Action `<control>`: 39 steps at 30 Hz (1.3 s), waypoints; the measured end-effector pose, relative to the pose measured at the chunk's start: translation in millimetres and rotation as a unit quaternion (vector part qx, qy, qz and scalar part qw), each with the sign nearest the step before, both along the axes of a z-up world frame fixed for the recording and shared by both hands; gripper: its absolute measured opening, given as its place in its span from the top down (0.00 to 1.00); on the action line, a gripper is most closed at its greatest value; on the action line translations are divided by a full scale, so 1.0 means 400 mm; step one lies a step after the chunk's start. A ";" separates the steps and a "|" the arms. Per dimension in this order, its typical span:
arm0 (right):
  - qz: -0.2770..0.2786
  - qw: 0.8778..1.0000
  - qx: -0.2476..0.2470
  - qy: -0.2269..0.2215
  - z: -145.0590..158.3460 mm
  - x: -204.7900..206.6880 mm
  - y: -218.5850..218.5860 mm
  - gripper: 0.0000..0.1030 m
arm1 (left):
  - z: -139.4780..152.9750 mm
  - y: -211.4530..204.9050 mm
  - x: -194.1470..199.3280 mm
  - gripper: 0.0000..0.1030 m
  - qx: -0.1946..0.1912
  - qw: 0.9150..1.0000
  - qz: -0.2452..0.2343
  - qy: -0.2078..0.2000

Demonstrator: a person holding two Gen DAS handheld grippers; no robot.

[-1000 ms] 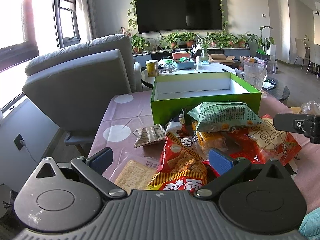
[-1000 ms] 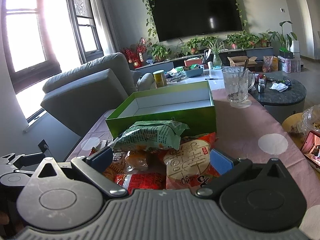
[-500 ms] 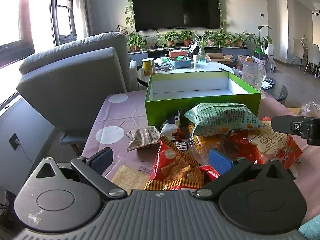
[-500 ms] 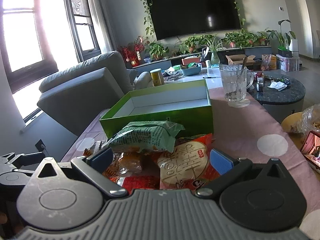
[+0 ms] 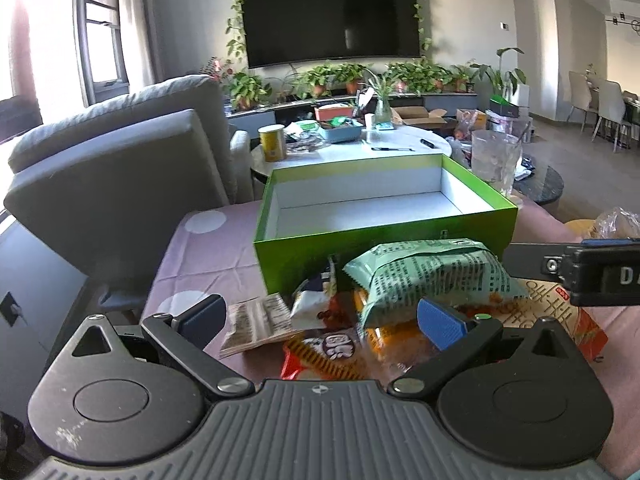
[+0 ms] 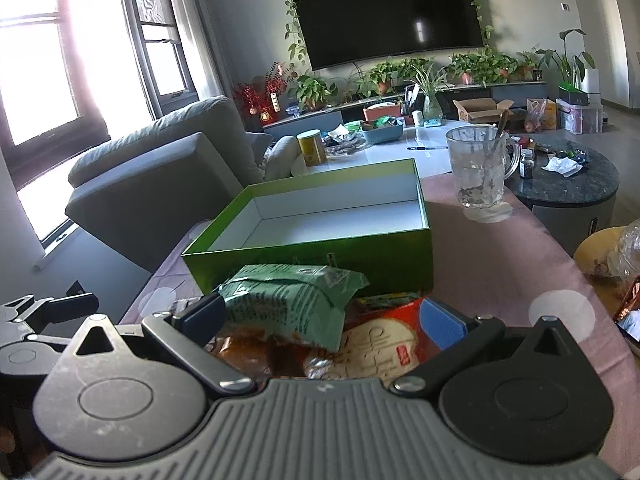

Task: Organize snacks
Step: 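Close the right gripper on the green snack bag and lift it, then carry the green bag into the green box and open the right gripper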

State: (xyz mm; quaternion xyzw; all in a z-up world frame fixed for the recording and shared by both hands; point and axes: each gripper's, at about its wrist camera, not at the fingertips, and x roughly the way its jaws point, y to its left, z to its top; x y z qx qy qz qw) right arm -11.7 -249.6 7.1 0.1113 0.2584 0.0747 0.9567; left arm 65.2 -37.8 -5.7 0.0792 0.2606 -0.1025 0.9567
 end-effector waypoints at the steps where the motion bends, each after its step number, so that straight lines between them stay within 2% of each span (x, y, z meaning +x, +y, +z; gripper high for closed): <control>1: -0.003 1.000 -0.004 0.002 -0.001 0.007 0.000 0.37 | -0.003 -0.004 0.009 0.00 -0.004 1.000 -0.007 0.003; 6: -0.013 1.000 -0.011 0.017 -0.004 0.052 -0.006 0.37 | -0.019 -0.012 0.065 0.00 -0.052 0.996 -0.068 0.022; 12: -0.015 0.999 0.003 0.035 -0.004 0.105 -0.026 0.37 | -0.036 -0.040 0.111 0.00 -0.042 0.991 -0.121 0.028; 16: 0.006 0.998 0.018 0.053 -0.004 0.133 -0.029 0.37 | -0.047 -0.053 0.131 0.01 -0.047 0.987 -0.149 0.047; 20: 0.035 0.994 0.055 0.090 -0.023 0.167 -0.031 0.37 | -0.063 -0.068 0.150 0.08 -0.047 0.982 -0.167 0.069; 23: 0.041 0.992 0.054 0.107 -0.038 0.184 -0.022 0.37 | -0.065 -0.076 0.155 0.19 -0.051 0.978 -0.184 0.087; 24: 0.045 0.992 0.054 0.109 -0.040 0.185 -0.018 0.37 | -0.063 -0.081 0.153 0.20 -0.053 0.976 -0.190 0.090; 28: 0.081 0.988 0.080 0.105 -0.022 0.172 -0.016 0.37 | -0.039 -0.091 0.131 0.21 -0.055 0.975 -0.202 0.075; 31: 0.080 0.992 0.054 0.085 0.006 0.153 -0.005 0.40 | -0.005 -0.088 0.103 0.20 -0.056 0.975 -0.210 0.048; 33: 0.080 0.992 0.055 0.077 0.025 0.144 -0.002 0.40 | 0.014 -0.089 0.092 0.20 -0.044 0.977 -0.207 0.026; 39: 0.086 0.994 0.056 0.039 0.080 0.133 0.009 0.40 | 0.066 -0.086 0.094 0.18 -0.031 0.980 -0.197 -0.004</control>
